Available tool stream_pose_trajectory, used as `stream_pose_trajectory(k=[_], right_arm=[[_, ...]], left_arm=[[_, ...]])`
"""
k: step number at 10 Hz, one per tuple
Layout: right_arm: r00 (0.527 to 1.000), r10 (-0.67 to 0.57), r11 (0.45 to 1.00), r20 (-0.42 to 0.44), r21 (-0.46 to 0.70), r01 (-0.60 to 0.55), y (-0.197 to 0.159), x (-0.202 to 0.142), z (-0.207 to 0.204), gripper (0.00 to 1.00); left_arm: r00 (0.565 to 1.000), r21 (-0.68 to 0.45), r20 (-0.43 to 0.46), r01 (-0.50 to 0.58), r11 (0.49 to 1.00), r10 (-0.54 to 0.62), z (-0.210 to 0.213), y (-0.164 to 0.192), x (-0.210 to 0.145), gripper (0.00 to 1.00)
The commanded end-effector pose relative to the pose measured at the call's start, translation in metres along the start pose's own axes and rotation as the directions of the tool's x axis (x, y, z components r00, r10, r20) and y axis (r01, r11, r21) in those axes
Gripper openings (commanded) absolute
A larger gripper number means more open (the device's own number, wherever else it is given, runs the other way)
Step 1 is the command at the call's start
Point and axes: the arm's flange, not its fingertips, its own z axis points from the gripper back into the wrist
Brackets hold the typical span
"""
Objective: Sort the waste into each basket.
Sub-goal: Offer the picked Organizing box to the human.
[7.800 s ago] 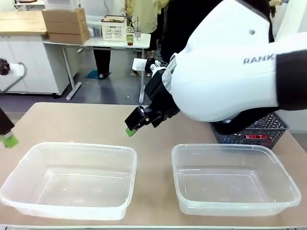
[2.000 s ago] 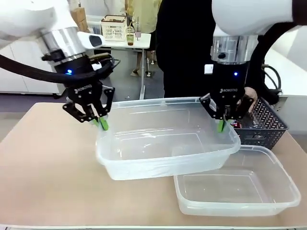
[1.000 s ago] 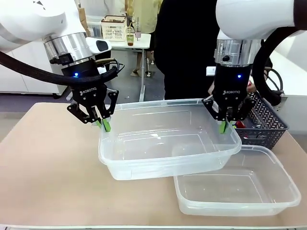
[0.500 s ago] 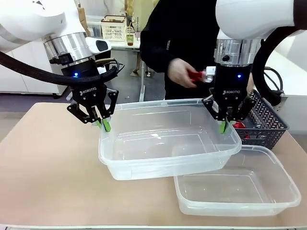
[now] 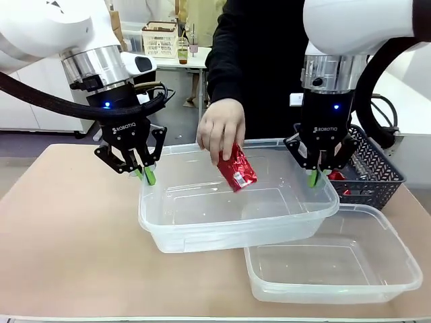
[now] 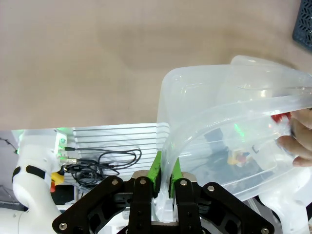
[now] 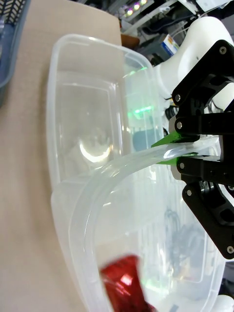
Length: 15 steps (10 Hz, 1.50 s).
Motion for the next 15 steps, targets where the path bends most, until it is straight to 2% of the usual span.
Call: stream_pose_trajectory(k=[1, 15], right_arm=[[1.000, -0.012, 1.000, -0.004, -0.009, 0.012, 0.0017, -0.0005, 0.0006, 0.05], [1.000, -0.012, 1.000, -0.004, -0.009, 0.012, 0.0017, -0.0005, 0.0006, 0.05]], left_arm=[[1.000, -0.029, -0.002, -0.007, 1.000, 0.007, 0.0062, -0.0003, -0.0059, 0.07], [1.000, -0.029, -0.002, -0.007, 1.000, 0.007, 0.0062, -0.0003, -0.0059, 0.07]])
